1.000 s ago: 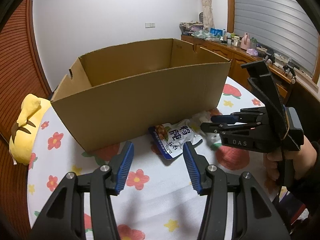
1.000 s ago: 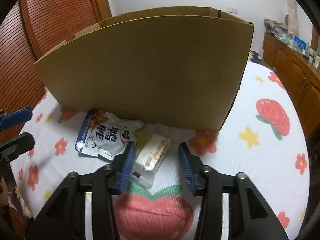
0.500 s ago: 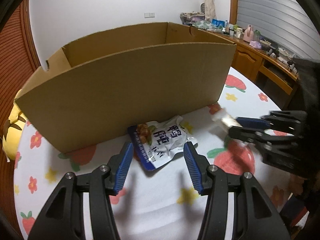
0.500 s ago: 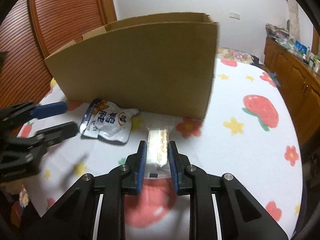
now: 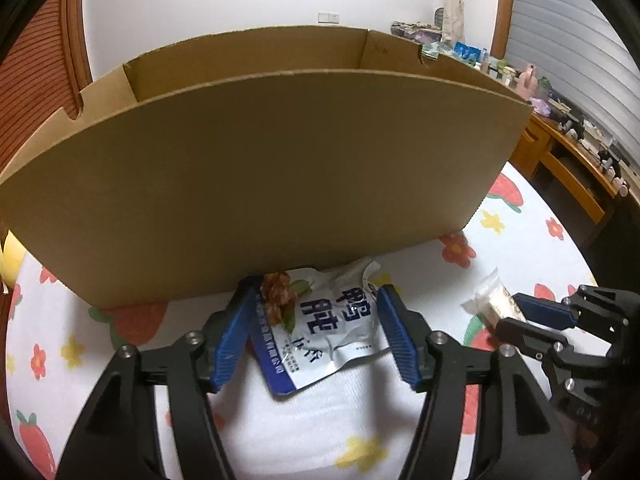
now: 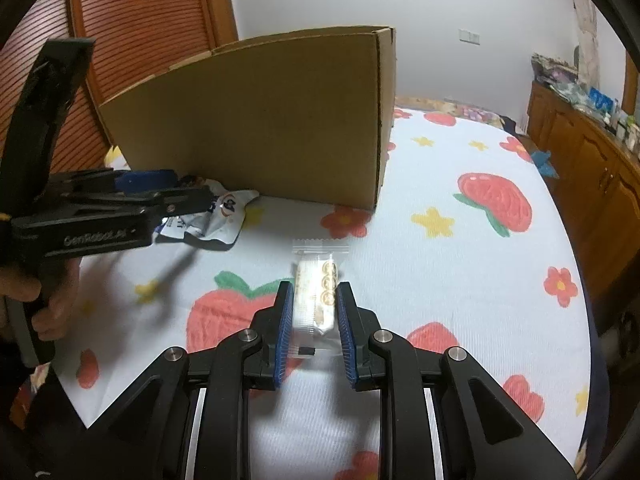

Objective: Organize snacks
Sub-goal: 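Grasp the white-blue duck-neck pouch with left gripper while right gripper grasps clear-wrapped white bar, then lift both snacks up and carry them over the box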

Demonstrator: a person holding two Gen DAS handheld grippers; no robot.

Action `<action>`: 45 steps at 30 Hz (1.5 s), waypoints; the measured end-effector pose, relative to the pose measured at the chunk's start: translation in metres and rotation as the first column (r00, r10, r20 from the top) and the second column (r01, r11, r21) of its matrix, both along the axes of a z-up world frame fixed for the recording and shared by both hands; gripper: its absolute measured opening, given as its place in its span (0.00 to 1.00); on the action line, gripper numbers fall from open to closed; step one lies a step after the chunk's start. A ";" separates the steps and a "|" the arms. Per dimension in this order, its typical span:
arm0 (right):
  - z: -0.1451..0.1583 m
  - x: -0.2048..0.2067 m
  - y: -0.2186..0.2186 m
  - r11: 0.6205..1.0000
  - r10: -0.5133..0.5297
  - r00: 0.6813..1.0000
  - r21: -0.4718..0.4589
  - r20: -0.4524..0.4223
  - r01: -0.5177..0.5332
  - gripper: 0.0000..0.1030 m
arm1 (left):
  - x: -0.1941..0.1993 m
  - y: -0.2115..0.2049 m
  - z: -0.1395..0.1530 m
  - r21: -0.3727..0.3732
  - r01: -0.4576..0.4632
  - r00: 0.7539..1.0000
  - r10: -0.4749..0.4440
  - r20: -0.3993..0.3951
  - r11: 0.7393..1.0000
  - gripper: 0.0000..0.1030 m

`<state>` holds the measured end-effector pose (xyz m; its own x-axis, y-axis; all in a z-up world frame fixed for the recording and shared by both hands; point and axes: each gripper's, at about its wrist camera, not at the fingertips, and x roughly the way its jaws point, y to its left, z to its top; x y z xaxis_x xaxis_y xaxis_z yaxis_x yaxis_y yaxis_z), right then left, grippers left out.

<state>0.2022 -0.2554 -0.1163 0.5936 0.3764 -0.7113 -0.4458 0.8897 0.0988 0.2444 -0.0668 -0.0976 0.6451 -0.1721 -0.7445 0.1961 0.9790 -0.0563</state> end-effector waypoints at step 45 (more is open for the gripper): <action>-0.003 -0.001 0.006 1.000 0.004 1.000 -0.004 0.003 -0.004 0.20 | 0.005 0.002 -0.032 0.050 -0.029 0.998 0.031 -0.051 0.998 0.97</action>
<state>0.2008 -0.2496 -0.1191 0.5944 0.3757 -0.7110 -0.4494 0.8884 0.0937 0.2496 -0.0645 -0.1300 0.6094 -0.1155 -0.7844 0.1649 0.9862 -0.0171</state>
